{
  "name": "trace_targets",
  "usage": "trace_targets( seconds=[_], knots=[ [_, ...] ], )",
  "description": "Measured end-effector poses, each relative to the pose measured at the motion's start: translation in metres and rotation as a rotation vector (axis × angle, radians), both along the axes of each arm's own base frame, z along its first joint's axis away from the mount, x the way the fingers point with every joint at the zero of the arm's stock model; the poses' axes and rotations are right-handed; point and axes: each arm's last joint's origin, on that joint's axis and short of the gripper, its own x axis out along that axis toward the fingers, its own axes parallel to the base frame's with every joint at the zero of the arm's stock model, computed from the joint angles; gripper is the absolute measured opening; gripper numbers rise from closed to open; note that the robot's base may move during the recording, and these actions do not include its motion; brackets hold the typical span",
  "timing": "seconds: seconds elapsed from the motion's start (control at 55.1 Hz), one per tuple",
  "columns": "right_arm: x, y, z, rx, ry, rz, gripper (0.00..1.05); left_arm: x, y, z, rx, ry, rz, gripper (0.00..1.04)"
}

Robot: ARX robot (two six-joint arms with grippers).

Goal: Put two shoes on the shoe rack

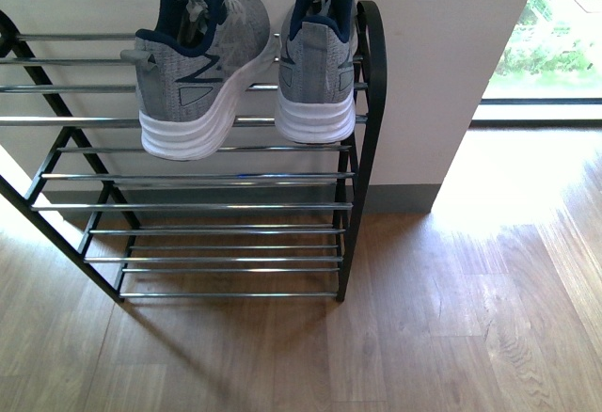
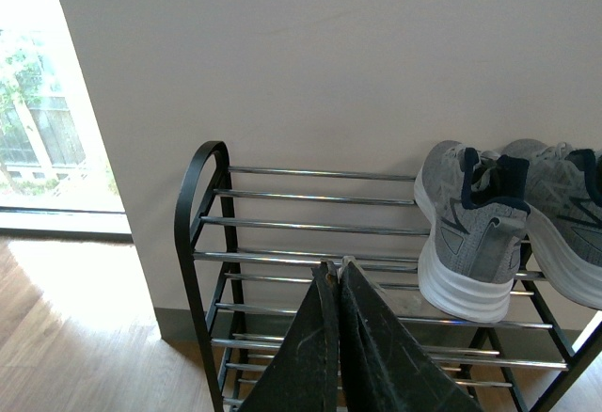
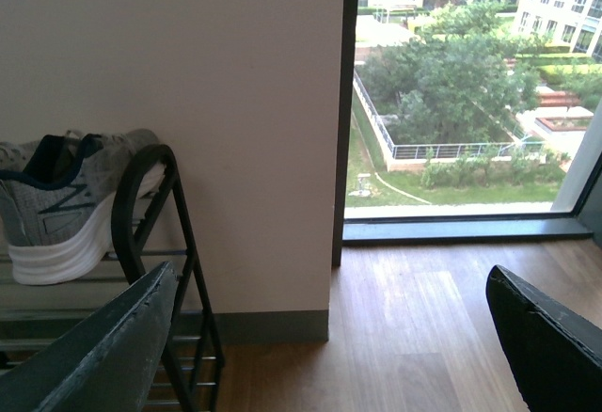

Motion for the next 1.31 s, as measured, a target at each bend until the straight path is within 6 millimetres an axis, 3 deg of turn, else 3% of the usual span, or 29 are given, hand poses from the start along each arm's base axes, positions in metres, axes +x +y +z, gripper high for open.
trace_targets(
  seconds=[0.871, 1.107, 1.306],
  knots=[
    [0.0, 0.0, 0.0, 0.0, 0.0, 0.0, 0.96, -0.019, 0.0, -0.004, 0.0, 0.018, 0.001, 0.01],
    [0.0, 0.0, 0.0, 0.0, 0.0, 0.0, 0.96, -0.019, 0.0, -0.004, 0.0, 0.018, 0.0, 0.38],
    [0.0, 0.0, 0.0, 0.0, 0.0, 0.0, 0.96, -0.02, 0.0, -0.004, 0.0, 0.017, 0.0, 0.85]
  ],
)
